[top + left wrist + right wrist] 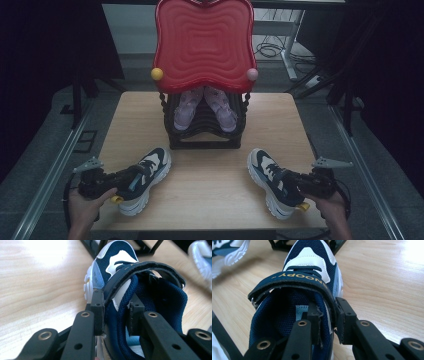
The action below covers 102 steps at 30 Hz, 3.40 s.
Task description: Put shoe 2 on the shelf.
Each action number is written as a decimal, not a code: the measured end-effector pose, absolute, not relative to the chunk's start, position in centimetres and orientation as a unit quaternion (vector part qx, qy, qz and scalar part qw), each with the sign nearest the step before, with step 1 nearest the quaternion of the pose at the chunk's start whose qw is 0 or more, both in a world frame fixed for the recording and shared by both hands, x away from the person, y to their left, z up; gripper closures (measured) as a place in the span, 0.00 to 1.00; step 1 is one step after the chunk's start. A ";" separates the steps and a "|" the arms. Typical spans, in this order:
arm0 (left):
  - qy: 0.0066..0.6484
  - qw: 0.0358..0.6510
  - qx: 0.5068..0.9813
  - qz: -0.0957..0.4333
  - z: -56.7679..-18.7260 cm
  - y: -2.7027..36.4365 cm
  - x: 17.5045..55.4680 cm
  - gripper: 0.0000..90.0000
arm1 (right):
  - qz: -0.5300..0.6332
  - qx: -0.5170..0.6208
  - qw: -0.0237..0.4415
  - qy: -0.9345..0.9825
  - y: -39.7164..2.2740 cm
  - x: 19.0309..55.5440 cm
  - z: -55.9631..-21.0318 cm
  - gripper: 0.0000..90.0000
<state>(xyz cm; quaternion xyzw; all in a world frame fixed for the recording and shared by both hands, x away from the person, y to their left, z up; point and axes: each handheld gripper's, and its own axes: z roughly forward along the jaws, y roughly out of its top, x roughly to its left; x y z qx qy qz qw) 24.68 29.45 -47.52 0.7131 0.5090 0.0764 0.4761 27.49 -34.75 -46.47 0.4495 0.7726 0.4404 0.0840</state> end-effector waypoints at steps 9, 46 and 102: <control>0.507 0.541 0.667 0.069 -47.0 30.2 24.3 0.81 | 0.503 0.462 0.088 0.725 -35.7 27.0 -46.9 0.83; 0.493 0.622 0.602 0.091 -43.1 31.9 25.6 0.81 | 0.602 0.467 0.111 0.638 -34.7 29.6 -43.3 0.83; 0.467 0.698 0.533 0.109 -36.3 33.1 29.1 0.81 | 0.674 0.454 0.144 0.565 -33.4 33.4 -37.4 0.84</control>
